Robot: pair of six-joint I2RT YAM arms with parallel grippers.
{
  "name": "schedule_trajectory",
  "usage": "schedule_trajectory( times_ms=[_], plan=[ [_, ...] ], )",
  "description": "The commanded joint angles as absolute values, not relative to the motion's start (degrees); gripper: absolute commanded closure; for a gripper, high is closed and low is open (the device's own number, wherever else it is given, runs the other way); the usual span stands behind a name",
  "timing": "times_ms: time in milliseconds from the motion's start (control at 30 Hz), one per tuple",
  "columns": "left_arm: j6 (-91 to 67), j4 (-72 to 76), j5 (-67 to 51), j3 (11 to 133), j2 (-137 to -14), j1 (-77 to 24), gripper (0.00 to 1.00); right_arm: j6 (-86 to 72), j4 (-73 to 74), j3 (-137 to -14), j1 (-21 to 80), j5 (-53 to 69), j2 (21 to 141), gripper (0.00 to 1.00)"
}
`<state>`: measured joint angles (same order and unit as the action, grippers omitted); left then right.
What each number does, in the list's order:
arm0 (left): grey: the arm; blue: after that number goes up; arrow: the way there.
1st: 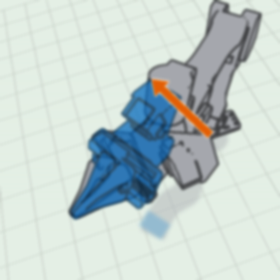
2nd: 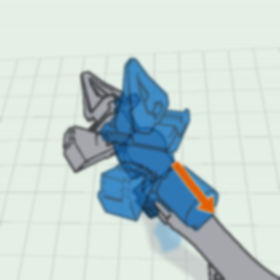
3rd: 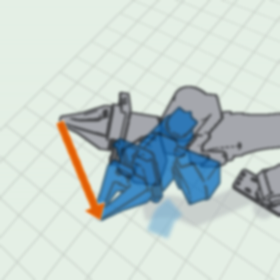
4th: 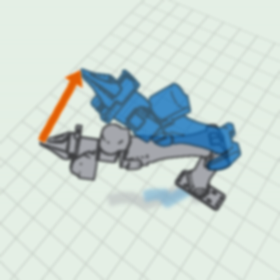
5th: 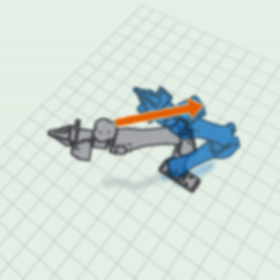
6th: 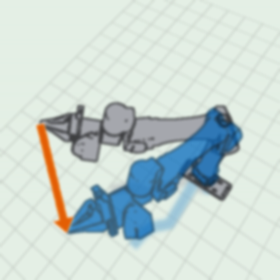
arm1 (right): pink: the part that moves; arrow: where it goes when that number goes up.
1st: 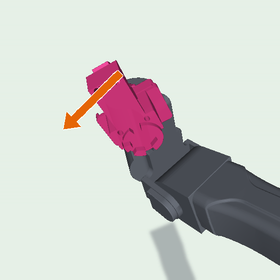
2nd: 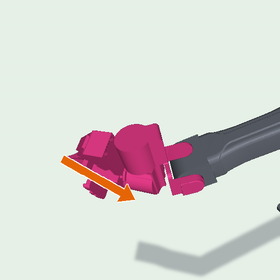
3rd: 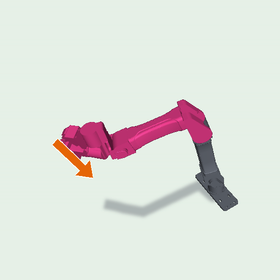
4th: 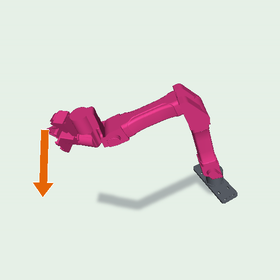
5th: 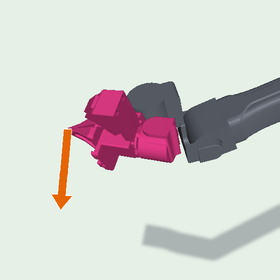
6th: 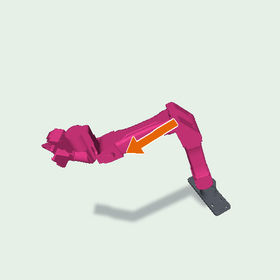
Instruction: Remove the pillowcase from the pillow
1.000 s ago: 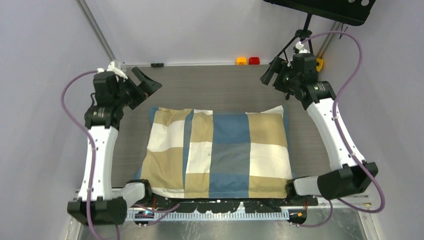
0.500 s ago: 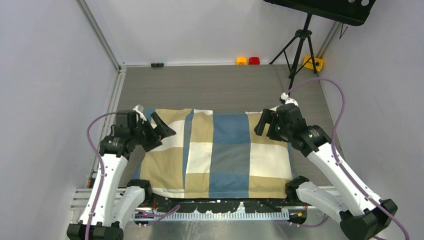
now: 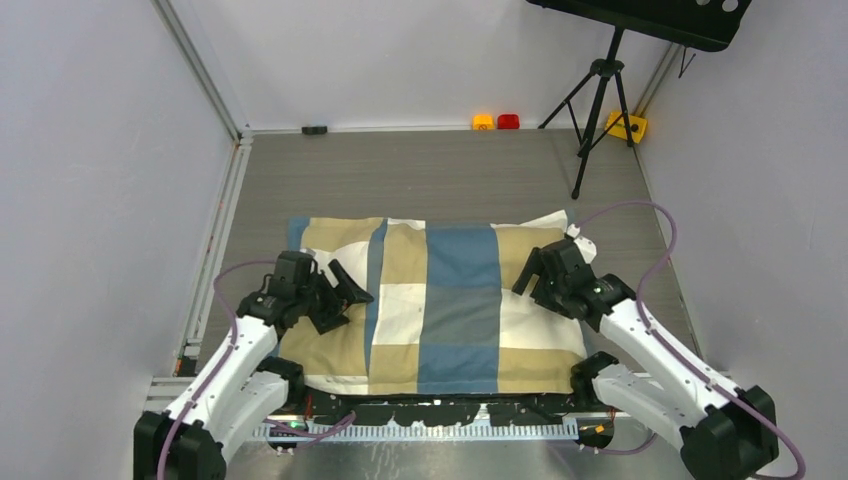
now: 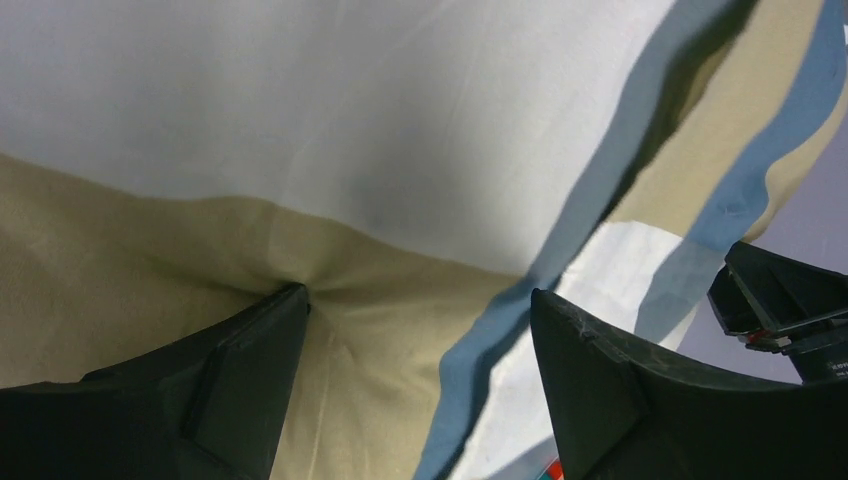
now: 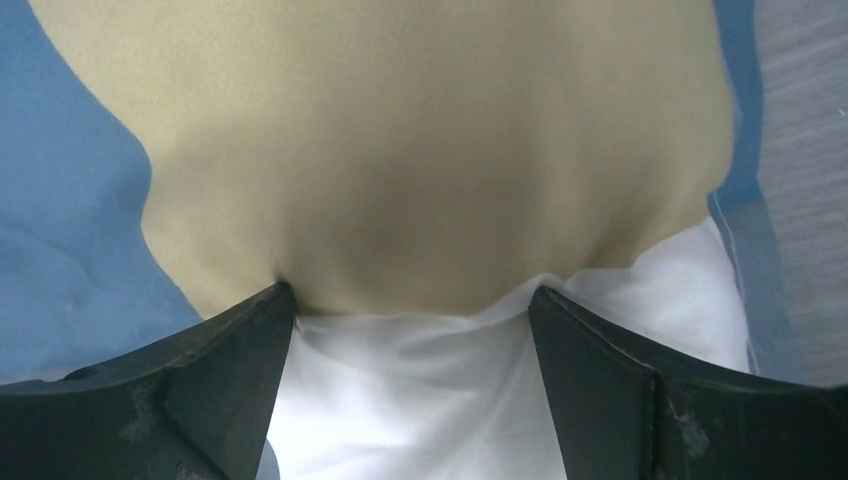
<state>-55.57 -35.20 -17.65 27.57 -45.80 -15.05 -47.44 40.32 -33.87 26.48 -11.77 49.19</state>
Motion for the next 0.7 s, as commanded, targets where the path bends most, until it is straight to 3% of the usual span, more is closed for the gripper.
schedule_trajectory(
  times_ms=[0,233,400,667],
  plan=[
    [-58.8,-17.5,-14.8,24.5,-51.4,-15.6,0.18,-48.2,24.3,-33.9,26.6,-14.2,57.5,0.08],
    [-57.5,3.1,-11.9,28.0,-69.4,-15.6,0.19,-40.9,4.8,-40.4,16.5,-3.4,77.6,0.08],
    [-55.3,9.3,-11.0,36.4,-81.3,-15.6,0.19,-35.1,3.8,-54.0,12.6,-3.4,87.7,0.07],
    [-45.1,-2.9,-7.5,54.7,-81.5,-15.4,0.15,-29.8,5.2,-68.4,11.6,-3.4,90.2,0.06]
  ],
)
